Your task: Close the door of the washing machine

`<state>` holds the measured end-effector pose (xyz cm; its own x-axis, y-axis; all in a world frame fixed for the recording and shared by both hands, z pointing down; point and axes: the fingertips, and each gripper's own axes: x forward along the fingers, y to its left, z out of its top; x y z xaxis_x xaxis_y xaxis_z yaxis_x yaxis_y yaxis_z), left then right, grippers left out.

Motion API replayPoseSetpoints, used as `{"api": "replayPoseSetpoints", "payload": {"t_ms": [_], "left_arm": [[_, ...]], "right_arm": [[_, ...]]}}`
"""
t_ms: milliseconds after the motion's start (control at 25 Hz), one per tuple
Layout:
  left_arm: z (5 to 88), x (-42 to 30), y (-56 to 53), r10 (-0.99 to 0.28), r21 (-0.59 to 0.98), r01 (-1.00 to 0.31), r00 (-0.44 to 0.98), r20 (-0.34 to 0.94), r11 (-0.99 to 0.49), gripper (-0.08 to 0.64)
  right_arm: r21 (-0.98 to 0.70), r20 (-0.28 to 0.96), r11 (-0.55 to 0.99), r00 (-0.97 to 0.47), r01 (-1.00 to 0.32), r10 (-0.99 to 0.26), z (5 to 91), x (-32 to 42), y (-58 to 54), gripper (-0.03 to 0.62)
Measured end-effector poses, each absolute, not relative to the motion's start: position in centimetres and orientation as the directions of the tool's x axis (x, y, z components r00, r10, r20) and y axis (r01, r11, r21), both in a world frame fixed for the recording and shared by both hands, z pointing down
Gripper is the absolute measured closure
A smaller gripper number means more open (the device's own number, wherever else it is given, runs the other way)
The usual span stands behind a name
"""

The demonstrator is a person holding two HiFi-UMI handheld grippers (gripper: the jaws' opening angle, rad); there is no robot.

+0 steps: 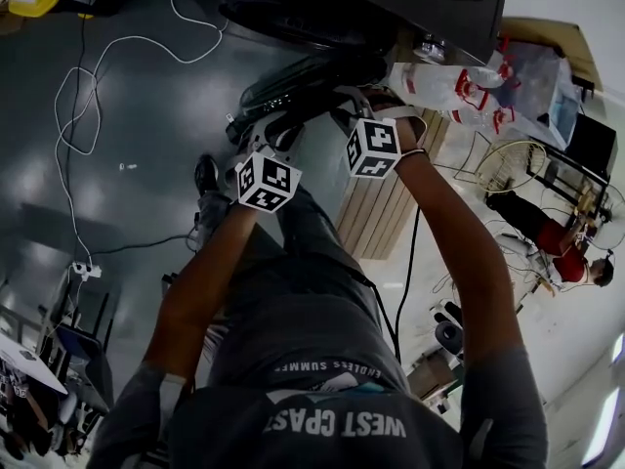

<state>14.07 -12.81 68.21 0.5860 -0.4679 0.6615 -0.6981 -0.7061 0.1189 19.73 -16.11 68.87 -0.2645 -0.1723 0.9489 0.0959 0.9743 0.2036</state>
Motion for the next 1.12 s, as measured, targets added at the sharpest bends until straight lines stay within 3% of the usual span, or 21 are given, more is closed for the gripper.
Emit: {"api": "replayPoseSetpoints", "payload": {"t_ms": [1120], "left_arm": [[67.9,10.8,-25.8,-0.581,-0.103,-0.680,0.526,0.621,-0.726,0.388]], "right_arm": [[0.365,0.864,0.875,-0.233,-0.319,-0.446,68.8,17.7,-26.0,0.406]]}}
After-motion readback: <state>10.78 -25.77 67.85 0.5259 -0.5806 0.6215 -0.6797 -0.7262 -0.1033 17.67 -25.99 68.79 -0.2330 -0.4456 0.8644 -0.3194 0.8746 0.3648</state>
